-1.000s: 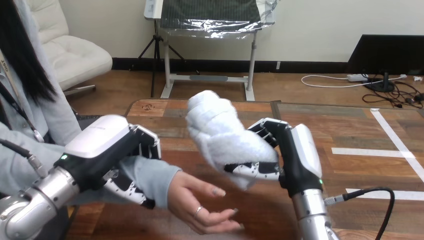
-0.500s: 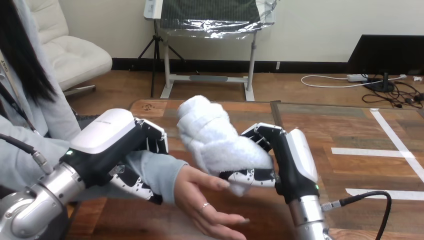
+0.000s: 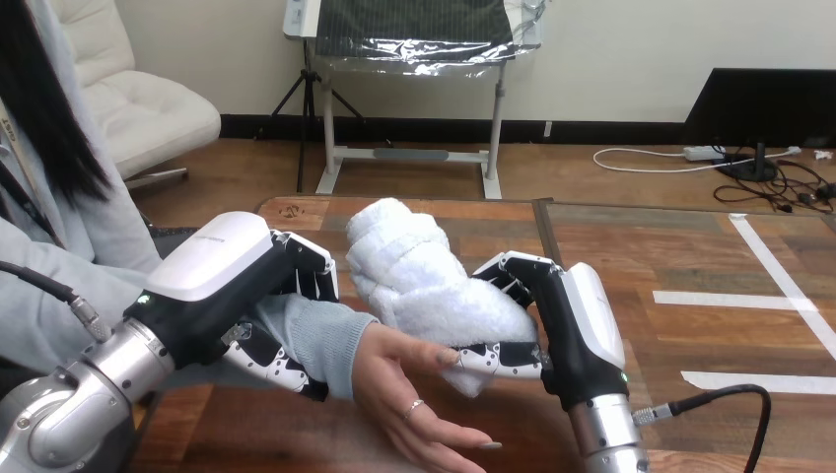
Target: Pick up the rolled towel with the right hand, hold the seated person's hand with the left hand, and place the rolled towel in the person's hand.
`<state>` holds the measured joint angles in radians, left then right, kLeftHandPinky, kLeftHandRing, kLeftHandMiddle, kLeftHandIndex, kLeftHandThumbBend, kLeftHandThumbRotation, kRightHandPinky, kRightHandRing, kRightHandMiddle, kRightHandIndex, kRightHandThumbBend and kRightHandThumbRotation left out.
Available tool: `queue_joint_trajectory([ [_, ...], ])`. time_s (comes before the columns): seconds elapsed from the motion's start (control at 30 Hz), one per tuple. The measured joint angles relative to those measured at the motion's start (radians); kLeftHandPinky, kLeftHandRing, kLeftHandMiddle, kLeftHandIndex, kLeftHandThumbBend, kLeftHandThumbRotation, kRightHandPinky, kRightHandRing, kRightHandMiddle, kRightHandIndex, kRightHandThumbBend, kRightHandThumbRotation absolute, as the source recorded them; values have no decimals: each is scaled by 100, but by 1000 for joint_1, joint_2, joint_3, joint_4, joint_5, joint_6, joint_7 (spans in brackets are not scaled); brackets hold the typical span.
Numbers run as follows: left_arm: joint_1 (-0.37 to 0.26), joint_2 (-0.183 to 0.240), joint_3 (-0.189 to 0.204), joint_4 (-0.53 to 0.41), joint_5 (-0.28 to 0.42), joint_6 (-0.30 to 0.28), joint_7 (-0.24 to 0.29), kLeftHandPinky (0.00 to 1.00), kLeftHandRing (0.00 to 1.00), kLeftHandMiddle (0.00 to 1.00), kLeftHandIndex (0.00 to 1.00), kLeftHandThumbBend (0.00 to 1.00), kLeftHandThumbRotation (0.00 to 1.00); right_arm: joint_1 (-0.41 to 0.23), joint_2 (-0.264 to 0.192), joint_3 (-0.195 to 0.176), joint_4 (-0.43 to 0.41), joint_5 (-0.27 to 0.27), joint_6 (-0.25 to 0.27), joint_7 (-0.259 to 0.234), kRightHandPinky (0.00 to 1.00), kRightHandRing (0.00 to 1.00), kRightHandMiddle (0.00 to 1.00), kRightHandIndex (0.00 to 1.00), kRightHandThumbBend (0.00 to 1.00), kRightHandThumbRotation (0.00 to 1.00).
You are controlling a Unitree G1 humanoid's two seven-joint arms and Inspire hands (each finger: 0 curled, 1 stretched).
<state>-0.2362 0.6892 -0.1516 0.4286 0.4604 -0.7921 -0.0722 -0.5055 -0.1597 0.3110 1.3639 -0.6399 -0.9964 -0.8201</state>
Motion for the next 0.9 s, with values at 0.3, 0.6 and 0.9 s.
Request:
queue_joint_trajectory([
  [0.3,0,-2,4,-10,0,1,-8,26,29,34,35,100,0,20,-3,4,-13,-1,-31,-6,26,32,41,42,82,5],
  [0.6,-2,-3,5,-19,-6,0,-13,26,29,34,35,100,0,49,-5,4,-30,11,-108,21,26,32,42,43,82,4],
  [0.9,-4,-6,6,-19,-15,-9,-13,26,29,34,35,100,0,83,-5,3,-57,12,-168,40,26,32,42,43,82,4],
])
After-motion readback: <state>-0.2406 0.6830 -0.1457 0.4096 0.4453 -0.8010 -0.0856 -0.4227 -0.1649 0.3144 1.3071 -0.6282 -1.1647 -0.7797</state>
